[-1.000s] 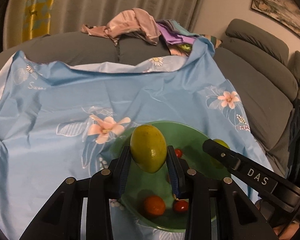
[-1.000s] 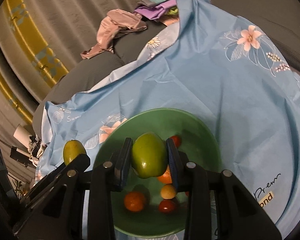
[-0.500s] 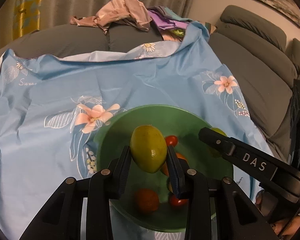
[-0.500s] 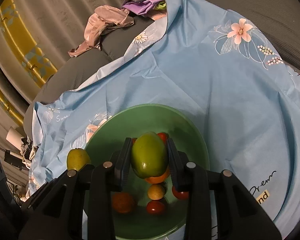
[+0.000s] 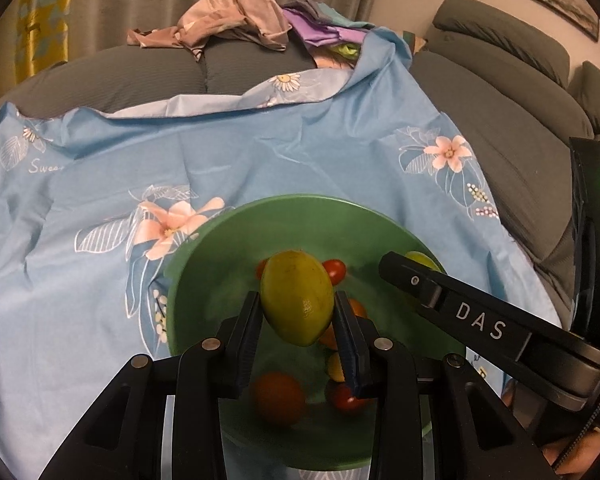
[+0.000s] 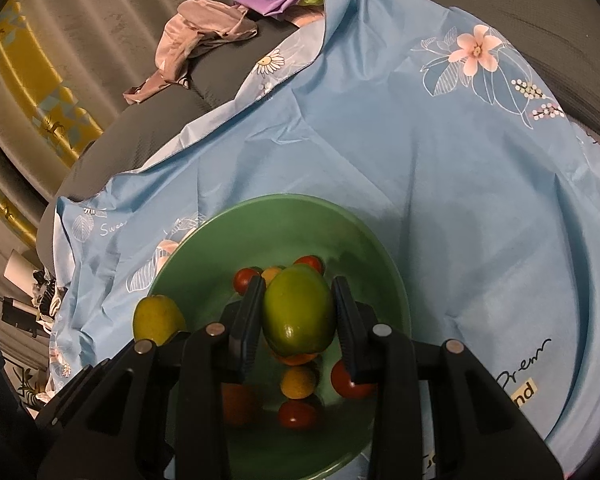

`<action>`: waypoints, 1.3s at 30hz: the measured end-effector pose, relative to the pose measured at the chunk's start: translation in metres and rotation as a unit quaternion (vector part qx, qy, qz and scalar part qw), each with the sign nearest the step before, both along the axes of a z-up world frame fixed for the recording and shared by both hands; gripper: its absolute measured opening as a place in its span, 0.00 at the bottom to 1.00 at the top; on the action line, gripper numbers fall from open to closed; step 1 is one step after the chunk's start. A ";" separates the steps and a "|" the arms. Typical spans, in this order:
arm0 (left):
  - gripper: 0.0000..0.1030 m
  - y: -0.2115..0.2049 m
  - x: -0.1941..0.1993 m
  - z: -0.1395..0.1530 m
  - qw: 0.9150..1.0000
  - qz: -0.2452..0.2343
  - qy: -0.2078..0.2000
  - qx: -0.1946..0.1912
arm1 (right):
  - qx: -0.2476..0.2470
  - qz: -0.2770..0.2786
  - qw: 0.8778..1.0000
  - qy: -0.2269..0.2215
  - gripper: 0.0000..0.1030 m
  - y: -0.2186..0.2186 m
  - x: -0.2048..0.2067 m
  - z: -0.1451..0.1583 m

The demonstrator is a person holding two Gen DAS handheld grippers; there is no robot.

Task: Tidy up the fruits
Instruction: 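Carry the left tool's yellow fruit over the bowl while the right tool carries the green fruit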

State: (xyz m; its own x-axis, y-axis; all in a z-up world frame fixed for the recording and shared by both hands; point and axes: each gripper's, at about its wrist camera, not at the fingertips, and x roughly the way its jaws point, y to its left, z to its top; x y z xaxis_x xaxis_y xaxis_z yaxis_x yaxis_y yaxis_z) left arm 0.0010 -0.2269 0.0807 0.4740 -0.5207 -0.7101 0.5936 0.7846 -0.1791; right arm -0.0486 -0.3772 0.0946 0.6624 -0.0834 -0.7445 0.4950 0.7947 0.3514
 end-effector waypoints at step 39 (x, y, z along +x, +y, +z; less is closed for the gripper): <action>0.35 -0.003 0.005 -0.015 1.000 0.002 0.014 0.013 | -0.009 0.009 1.000 0.024 0.35 0.002 0.008 -0.008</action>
State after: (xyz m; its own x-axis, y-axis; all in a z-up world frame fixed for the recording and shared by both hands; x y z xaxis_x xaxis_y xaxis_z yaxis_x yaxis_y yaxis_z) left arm 0.0057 -0.2302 0.0657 0.4553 -0.5007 -0.7362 0.5857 0.7912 -0.1759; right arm -0.0408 -0.3750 0.0864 0.6267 -0.0858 -0.7745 0.4972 0.8093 0.3127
